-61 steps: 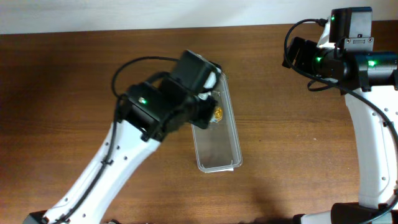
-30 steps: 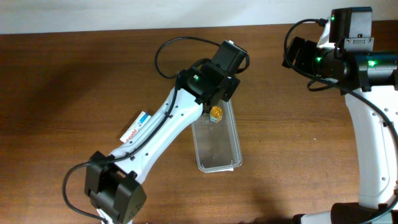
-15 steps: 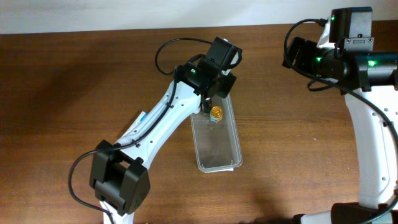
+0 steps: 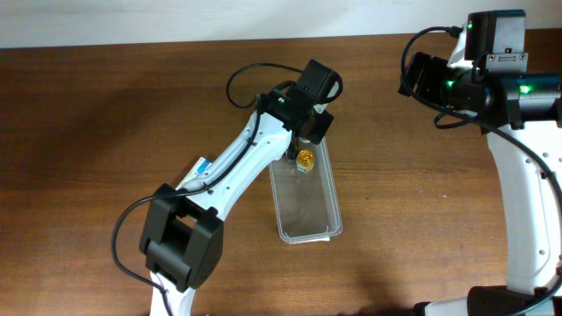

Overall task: Pack container
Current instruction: 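Lift the orange tube and carry it over the container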

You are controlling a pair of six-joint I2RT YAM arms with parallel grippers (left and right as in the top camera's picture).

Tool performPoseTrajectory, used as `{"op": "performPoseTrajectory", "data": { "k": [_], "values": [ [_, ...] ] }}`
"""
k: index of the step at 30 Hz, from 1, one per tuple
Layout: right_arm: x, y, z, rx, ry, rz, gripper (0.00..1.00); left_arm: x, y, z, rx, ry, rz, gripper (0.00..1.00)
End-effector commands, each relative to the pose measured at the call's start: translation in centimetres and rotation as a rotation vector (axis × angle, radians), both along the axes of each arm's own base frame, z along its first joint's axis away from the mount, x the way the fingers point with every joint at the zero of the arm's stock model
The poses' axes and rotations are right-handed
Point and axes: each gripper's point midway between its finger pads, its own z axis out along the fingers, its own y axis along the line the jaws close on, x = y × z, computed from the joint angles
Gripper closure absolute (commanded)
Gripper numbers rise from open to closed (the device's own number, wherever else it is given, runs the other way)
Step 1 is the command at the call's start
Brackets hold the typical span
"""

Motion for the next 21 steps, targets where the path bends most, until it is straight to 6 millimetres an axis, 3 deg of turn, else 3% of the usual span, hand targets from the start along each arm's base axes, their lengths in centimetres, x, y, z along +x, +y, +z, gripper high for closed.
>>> {"op": "performPoseTrajectory", "data": {
  "k": [1,8,15,21],
  "values": [
    [0.2,0.0,0.3,0.005,-0.009,-0.001,0.02,0.2,-0.2,-1.7,0.02,0.027,-0.018,0.78],
    [0.2,0.0,0.3,0.005,-0.009,-0.001,0.02,0.5,-0.3,-1.6,0.008,0.016,-0.006,0.47],
    [0.2,-0.1,0.3,0.005,-0.009,-0.001,0.02,1.5,0.4,-0.8,-0.006,-0.002,0.016,0.46],
    [0.2,-0.1,0.3,0.005,-0.009,-0.001,0.02,2.5,1.2,3.2,-0.029,-0.029,0.044,0.46]
  ]
}}
